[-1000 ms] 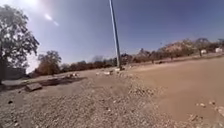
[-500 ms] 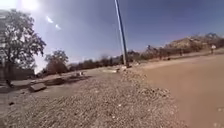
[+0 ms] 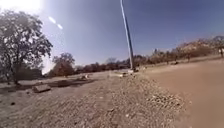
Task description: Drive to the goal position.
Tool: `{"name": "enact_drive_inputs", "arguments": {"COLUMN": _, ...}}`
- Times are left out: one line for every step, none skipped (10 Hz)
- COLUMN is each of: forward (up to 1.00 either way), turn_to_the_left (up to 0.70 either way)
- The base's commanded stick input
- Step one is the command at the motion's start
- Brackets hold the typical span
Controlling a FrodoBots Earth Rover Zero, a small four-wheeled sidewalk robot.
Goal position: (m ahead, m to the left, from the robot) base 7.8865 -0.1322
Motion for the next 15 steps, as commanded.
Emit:
{"name": "enact_drive_inputs", "arguments": {"forward": 0.50, "turn_to_the_left": 0.00}}
{"name": "enact_drive_inputs", "arguments": {"forward": 0.50, "turn_to_the_left": 0.00}}
{"name": "enact_drive_inputs", "arguments": {"forward": 0.50, "turn_to_the_left": 0.00}}
{"name": "enact_drive_inputs", "arguments": {"forward": 0.50, "turn_to_the_left": 0.00}}
{"name": "enact_drive_inputs", "arguments": {"forward": 0.50, "turn_to_the_left": 0.00}}
{"name": "enact_drive_inputs", "arguments": {"forward": 0.50, "turn_to_the_left": 0.00}}
{"name": "enact_drive_inputs", "arguments": {"forward": 0.50, "turn_to_the_left": 0.00}}
{"name": "enact_drive_inputs", "arguments": {"forward": 0.50, "turn_to_the_left": 0.00}}
{"name": "enact_drive_inputs", "arguments": {"forward": 0.50, "turn_to_the_left": 0.00}}
{"name": "enact_drive_inputs", "arguments": {"forward": 0.50, "turn_to_the_left": 0.00}}
{"name": "enact_drive_inputs", "arguments": {"forward": 0.50, "turn_to_the_left": 0.00}}
{"name": "enact_drive_inputs", "arguments": {"forward": 0.50, "turn_to_the_left": 0.00}}
{"name": "enact_drive_inputs", "arguments": {"forward": 0.50, "turn_to_the_left": 0.00}}
{"name": "enact_drive_inputs", "arguments": {"forward": 0.50, "turn_to_the_left": 0.00}}
{"name": "enact_drive_inputs", "arguments": {"forward": 0.50, "turn_to_the_left": 0.00}}
